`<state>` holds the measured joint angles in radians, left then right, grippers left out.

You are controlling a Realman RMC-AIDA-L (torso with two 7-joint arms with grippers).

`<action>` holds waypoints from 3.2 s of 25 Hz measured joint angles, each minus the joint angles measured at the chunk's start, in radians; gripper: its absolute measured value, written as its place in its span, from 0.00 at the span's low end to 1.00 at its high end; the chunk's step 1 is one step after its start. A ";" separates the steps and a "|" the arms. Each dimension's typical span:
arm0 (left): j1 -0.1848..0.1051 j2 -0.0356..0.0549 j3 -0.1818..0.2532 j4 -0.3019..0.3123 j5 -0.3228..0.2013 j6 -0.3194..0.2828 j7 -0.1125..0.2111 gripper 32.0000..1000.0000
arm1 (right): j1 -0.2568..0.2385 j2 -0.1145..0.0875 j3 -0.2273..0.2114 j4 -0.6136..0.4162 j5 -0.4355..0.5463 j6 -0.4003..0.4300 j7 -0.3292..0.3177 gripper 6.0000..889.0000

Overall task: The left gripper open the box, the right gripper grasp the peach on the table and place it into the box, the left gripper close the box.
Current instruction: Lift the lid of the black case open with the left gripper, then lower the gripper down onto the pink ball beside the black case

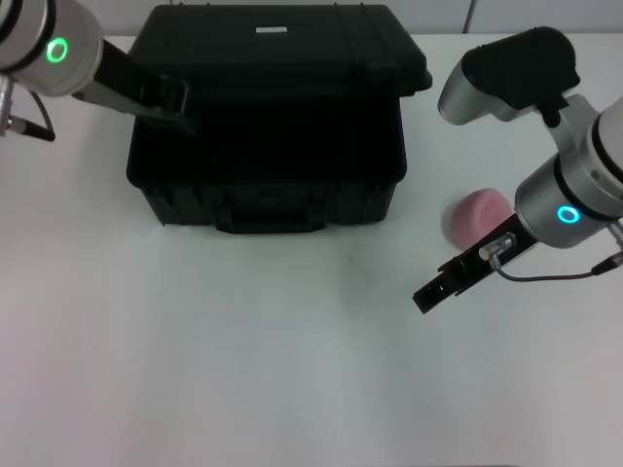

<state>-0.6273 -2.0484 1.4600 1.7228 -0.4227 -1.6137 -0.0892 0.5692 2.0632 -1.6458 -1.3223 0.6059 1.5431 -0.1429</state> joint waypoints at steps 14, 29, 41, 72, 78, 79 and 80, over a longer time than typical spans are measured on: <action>-0.051 0.0008 -0.084 0.006 -0.001 -0.009 0.049 0.35 | 0.002 0.000 0.012 0.016 0.000 -0.002 -0.007 0.96; -0.084 0.0007 -0.131 0.006 0.001 -0.007 0.080 0.35 | 0.006 0.000 0.012 0.023 0.000 -0.001 -0.009 0.96; -0.103 -0.0005 -0.166 0.006 0.024 0.003 0.096 0.35 | 0.011 0.000 0.036 0.034 -0.009 -0.001 -0.019 0.96; -0.108 -0.0009 -0.164 0.006 0.026 0.005 0.095 0.35 | 0.026 -0.003 0.184 0.067 -0.200 -0.056 -0.075 0.96; -0.108 -0.0010 -0.162 0.006 0.026 0.004 0.095 0.35 | 0.034 -0.010 0.195 0.137 -0.216 -0.121 -0.082 0.96; -0.108 -0.0010 -0.161 0.006 0.026 0.003 0.095 0.35 | 0.038 -0.010 0.197 0.156 -0.216 -0.134 -0.084 0.96; -0.108 -0.0013 -0.161 0.006 0.026 0.003 0.095 0.35 | 0.043 -0.010 0.201 0.177 -0.215 -0.147 -0.089 0.96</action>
<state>-0.7348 -2.0497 1.2989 1.7288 -0.3969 -1.6110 0.0060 0.6123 2.0528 -1.4453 -1.1456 0.3908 1.3957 -0.2323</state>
